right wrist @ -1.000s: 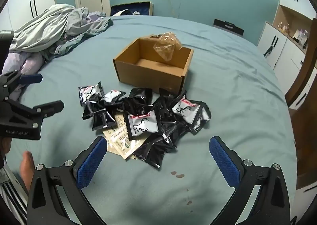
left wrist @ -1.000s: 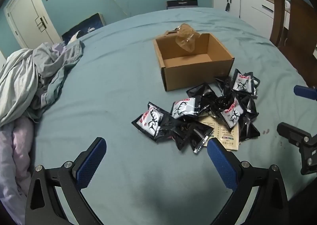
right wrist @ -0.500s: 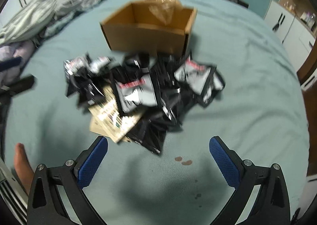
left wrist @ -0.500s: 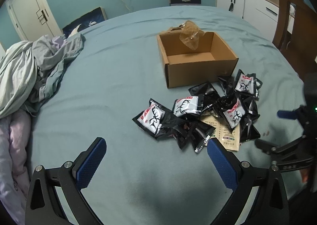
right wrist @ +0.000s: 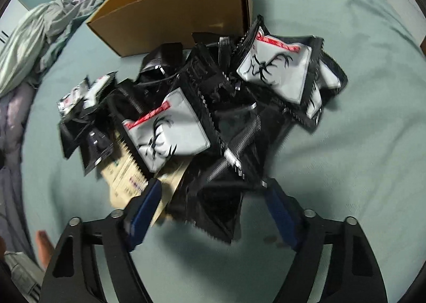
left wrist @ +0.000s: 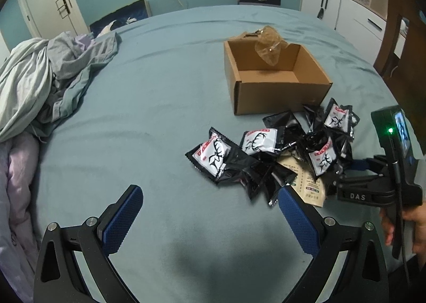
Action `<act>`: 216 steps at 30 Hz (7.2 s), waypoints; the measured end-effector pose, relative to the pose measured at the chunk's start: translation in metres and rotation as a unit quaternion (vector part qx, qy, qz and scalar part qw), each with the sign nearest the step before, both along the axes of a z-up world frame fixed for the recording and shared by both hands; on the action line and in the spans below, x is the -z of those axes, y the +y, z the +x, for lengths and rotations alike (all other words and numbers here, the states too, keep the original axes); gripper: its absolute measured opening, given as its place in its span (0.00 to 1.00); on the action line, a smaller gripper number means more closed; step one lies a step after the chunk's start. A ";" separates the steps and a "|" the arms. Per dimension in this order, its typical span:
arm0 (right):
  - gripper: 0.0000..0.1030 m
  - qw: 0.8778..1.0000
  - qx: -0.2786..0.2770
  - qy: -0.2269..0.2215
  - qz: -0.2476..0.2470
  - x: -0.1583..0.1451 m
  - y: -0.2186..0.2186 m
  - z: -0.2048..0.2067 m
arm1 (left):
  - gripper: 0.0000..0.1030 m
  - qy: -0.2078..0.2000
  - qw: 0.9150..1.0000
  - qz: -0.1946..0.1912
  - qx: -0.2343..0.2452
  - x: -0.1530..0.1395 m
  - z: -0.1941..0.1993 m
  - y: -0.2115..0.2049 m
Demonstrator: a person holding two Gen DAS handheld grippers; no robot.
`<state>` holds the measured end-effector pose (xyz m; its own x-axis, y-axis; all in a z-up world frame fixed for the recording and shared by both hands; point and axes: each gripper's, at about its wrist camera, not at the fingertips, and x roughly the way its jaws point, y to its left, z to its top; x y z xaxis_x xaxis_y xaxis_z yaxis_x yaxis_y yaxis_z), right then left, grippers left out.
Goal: Organize snacks
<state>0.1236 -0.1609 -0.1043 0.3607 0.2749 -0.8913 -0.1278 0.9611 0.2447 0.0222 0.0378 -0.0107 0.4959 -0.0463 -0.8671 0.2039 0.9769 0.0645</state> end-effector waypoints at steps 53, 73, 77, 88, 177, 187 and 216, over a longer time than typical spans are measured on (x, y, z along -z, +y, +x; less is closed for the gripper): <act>0.33 0.991 0.031 -0.087 0.097 -0.084 -0.048 -0.089 | 0.48 0.102 0.986 -0.134 -0.003 0.044 0.055 -0.013; 0.33 0.984 0.056 -0.103 0.133 -0.093 -0.077 -0.090 | 0.47 -0.064 0.995 -0.077 0.011 -0.051 0.133 -0.048; 0.33 0.985 0.055 -0.098 0.134 -0.089 -0.077 -0.086 | 0.48 -0.031 0.995 -0.096 0.008 -0.026 0.158 -0.059; 0.33 0.986 0.060 -0.092 0.129 -0.079 -0.079 -0.065 | 0.84 -0.008 0.994 -0.104 0.005 -0.022 0.165 -0.056; 0.27 0.986 0.044 -0.038 0.157 -0.048 0.002 -0.026 | 0.86 0.083 0.995 -0.056 0.010 0.030 0.051 -0.011; 0.27 0.982 0.064 -0.059 0.166 -0.073 -0.041 -0.061 | 0.86 0.103 0.990 -0.084 0.038 0.050 0.050 -0.028; 0.27 0.981 0.078 -0.062 0.168 -0.078 -0.051 -0.061 | 0.16 0.066 0.986 -0.145 0.050 0.021 0.037 -0.026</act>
